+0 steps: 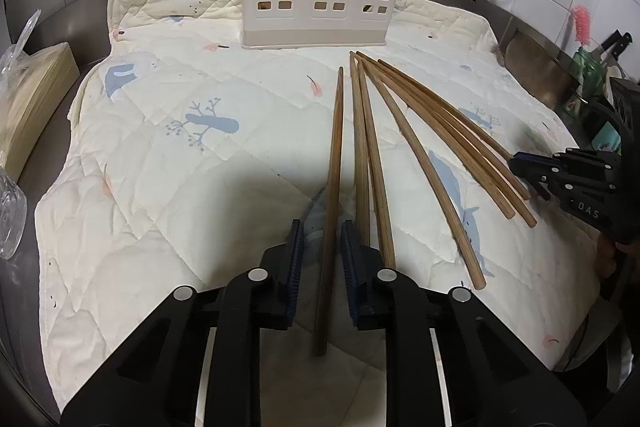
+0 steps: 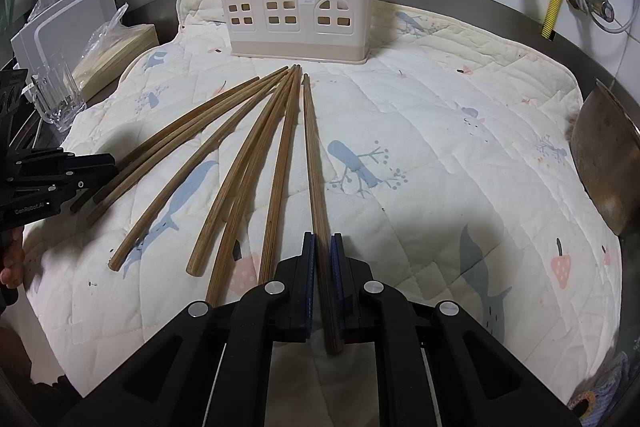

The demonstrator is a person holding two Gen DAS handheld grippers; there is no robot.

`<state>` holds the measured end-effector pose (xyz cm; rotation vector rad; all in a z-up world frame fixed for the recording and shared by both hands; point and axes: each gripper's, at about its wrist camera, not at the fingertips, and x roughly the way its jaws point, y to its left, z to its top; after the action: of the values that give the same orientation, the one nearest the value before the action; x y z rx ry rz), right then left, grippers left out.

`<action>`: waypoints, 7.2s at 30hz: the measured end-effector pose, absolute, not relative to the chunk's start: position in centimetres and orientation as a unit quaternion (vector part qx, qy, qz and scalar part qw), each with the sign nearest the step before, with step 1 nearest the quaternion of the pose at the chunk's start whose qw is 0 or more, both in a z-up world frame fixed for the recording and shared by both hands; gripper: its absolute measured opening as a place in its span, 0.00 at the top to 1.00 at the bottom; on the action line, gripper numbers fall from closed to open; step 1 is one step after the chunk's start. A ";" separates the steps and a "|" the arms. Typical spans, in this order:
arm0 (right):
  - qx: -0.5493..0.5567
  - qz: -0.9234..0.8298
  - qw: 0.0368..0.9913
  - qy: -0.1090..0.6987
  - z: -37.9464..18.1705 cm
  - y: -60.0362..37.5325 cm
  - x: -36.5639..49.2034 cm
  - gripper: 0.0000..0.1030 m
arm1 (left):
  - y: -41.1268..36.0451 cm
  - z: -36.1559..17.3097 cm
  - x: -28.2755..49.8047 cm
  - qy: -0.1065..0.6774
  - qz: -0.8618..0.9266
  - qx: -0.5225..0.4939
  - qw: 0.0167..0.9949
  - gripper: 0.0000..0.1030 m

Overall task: Organize utensils
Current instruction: 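Grasp a chopstick with the right tool while the left tool grasps another, then raise both held chopsticks upright and carry them over the white holder, then open the right tool into the holder while the left tool releases its chopstick, then move both open tools back down to the remaining chopsticks, then close the right tool on a chopstick while the left tool grasps another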

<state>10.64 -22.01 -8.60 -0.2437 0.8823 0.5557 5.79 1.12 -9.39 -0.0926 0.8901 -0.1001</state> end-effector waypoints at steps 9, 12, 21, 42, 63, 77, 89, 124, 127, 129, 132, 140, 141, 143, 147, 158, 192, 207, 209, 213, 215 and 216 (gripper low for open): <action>-0.119 0.262 0.861 0.420 -8.6 -22.0 10.7 0.92 | 0.6 -9.6 5.9 0.430 -0.042 -0.022 0.901 0.90; -0.117 0.261 0.862 0.418 -8.6 -22.0 10.5 0.92 | 0.5 -9.3 6.0 0.430 -0.040 -0.020 0.902 0.93; -0.111 0.262 0.879 0.384 -5.8 -22.6 10.0 0.92 | 0.8 -6.2 5.9 0.400 -0.045 -0.018 0.915 0.94; -0.097 0.294 0.909 0.278 4.8 -19.8 13.1 0.94 | 1.6 1.1 9.3 0.329 -0.063 -0.005 0.942 0.95; -0.095 0.315 0.914 0.239 17.1 -17.6 20.6 0.94 | 2.7 11.4 14.7 0.293 -0.094 0.011 0.952 0.95; -0.092 0.295 0.915 0.259 16.6 -16.1 25.2 0.94 | 4.5 20.1 18.0 0.203 -0.065 0.013 0.977 0.95; -0.107 0.298 0.903 0.292 12.9 -15.0 26.3 0.94 | 7.4 15.6 23.6 0.232 -0.029 -0.039 0.972 0.95; -0.098 0.294 0.919 0.245 12.1 -17.7 19.5 0.72 | 7.0 9.7 17.0 0.272 -0.042 -0.051 0.960 0.38; -0.103 0.292 0.919 0.243 11.0 -18.2 17.8 0.71 | 6.6 8.7 15.6 0.276 -0.047 -0.057 0.958 0.36; -0.094 0.298 0.916 0.250 10.0 -18.6 16.9 0.68 | 6.2 7.9 14.6 0.281 -0.048 -0.060 0.957 0.34; -0.085 0.302 0.911 0.267 8.1 -19.0 15.7 0.66 | 5.5 6.7 12.9 0.285 -0.053 -0.065 0.955 0.32; -0.092 0.296 0.900 0.306 2.7 -19.8 12.7 0.66 | 3.2 3.3 8.8 0.292 -0.047 -0.037 0.955 0.27; -0.092 0.296 0.899 0.311 2.2 -19.8 12.5 0.66 | 3.2 2.9 8.5 0.294 -0.044 -0.037 0.954 0.27; -0.092 0.294 0.895 0.321 0.8 -19.9 11.8 0.66 | 3.0 2.1 7.7 0.297 -0.039 -0.036 0.953 0.27; -0.095 0.292 0.887 0.345 -1.7 -20.1 10.9 0.66 | 2.9 1.0 6.7 0.304 -0.036 -0.043 0.951 0.27; -0.102 0.286 0.865 0.400 -6.8 -20.3 10.1 0.79 | 2.6 -2.1 5.3 0.332 -0.026 -0.048 0.942 0.27; -0.088 0.281 0.857 0.422 -8.7 -20.3 10.9 0.93 | 0.3 -8.3 7.4 0.426 -0.059 -0.049 0.901 0.68; -0.083 0.282 0.857 0.423 -8.9 -20.4 10.8 0.93 | -1.1 -9.4 8.9 0.440 -0.046 -0.019 0.897 0.78; -0.083 0.281 0.858 0.423 -8.9 -20.4 10.8 0.93 | -1.5 -9.4 9.0 0.438 -0.043 -0.009 0.898 0.79; -0.085 0.280 0.858 0.422 -9.0 -20.3 10.7 0.93 | -1.9 -9.4 9.2 0.437 -0.033 0.003 0.899 0.82; -0.085 0.279 0.859 0.421 -9.0 -20.3 10.7 0.93 | -1.8 -9.3 9.3 0.438 -0.031 -0.006 0.898 0.88; -0.085 0.279 0.859 0.421 -9.0 -20.3 10.7 0.93 | -1.7 -9.3 9.3 0.438 -0.033 -0.010 0.898 0.91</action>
<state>10.72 -20.34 -8.99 -0.1791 0.8837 0.5853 9.34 -1.69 -9.30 -0.0213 0.9066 -0.0679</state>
